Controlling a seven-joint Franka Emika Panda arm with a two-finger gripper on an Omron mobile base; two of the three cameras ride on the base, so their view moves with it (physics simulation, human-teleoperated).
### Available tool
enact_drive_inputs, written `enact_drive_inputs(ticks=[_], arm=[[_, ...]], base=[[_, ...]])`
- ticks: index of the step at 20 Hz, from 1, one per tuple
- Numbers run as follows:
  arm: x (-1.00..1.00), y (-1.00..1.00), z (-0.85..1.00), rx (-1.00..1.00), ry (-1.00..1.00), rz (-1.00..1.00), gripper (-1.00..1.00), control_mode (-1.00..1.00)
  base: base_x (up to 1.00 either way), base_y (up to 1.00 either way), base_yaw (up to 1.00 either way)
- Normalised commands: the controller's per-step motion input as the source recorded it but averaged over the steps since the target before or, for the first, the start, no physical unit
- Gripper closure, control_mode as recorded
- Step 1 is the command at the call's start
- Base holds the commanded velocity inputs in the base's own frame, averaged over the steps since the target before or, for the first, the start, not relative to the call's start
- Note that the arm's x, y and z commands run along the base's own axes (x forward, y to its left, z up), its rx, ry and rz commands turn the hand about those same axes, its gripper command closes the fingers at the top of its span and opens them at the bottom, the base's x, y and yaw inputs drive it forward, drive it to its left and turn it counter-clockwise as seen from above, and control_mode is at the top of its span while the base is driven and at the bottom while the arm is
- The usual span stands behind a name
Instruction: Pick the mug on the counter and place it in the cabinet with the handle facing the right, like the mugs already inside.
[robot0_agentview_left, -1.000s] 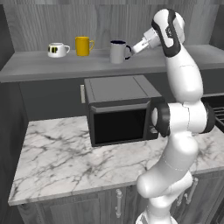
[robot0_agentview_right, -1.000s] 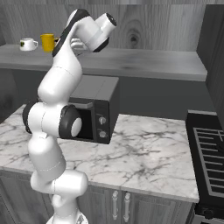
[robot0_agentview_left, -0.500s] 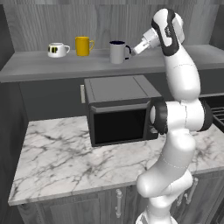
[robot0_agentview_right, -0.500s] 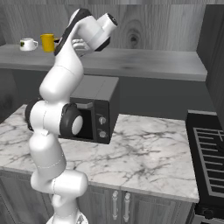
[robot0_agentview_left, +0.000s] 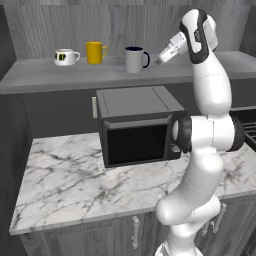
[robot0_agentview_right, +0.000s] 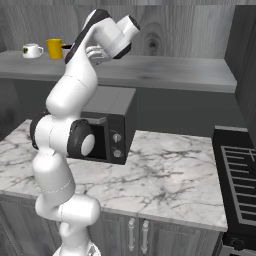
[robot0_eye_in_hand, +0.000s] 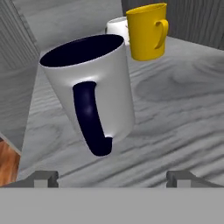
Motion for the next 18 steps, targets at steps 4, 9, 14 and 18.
enact_drive_inputs(ticks=[4,9,14,18], arm=[[-0.11,-0.21,0.00,0.00,-0.06,0.00,-1.00,-1.00],[-0.18,-0.08,-0.09,0.00,-0.05,0.00,-1.00,-1.00],[-0.39,-0.01,0.00,0.00,-0.09,0.00,-1.00,-1.00],[-0.47,0.00,0.00,0.00,-0.11,0.00,-1.00,-1.00]], base=[[0.00,0.00,0.00],[0.00,0.00,0.00],[0.00,0.00,0.00],[0.00,0.00,0.00]])
